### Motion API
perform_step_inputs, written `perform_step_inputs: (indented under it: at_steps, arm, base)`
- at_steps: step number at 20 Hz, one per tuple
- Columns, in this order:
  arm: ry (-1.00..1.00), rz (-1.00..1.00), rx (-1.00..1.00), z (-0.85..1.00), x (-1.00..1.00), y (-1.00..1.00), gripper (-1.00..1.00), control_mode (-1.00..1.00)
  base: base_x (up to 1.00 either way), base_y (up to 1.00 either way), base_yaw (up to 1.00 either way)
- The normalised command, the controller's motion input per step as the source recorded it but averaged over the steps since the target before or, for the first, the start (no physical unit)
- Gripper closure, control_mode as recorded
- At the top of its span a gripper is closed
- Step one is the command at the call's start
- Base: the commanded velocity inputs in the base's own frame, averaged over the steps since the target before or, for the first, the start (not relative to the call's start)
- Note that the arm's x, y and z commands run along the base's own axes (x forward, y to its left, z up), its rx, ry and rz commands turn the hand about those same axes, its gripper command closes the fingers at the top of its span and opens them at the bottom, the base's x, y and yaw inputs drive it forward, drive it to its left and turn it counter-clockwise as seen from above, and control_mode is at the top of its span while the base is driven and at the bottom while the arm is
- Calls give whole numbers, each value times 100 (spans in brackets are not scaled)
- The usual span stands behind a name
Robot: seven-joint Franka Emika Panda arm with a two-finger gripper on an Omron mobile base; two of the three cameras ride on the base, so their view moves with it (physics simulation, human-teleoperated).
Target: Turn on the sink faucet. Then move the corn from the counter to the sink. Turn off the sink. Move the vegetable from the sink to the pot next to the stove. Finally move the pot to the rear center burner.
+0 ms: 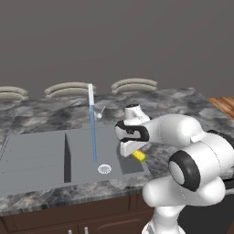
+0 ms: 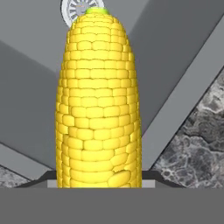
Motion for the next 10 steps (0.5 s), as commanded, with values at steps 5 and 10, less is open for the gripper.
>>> perform_step_inputs:
  at_steps: [5,10]
  arm:
    - [0,0,0,-13,40,52,100,-100]
    - [0,0,0,-21,47,51,100,-100]
  base:
    - [0,0,0]
    - [0,0,0]
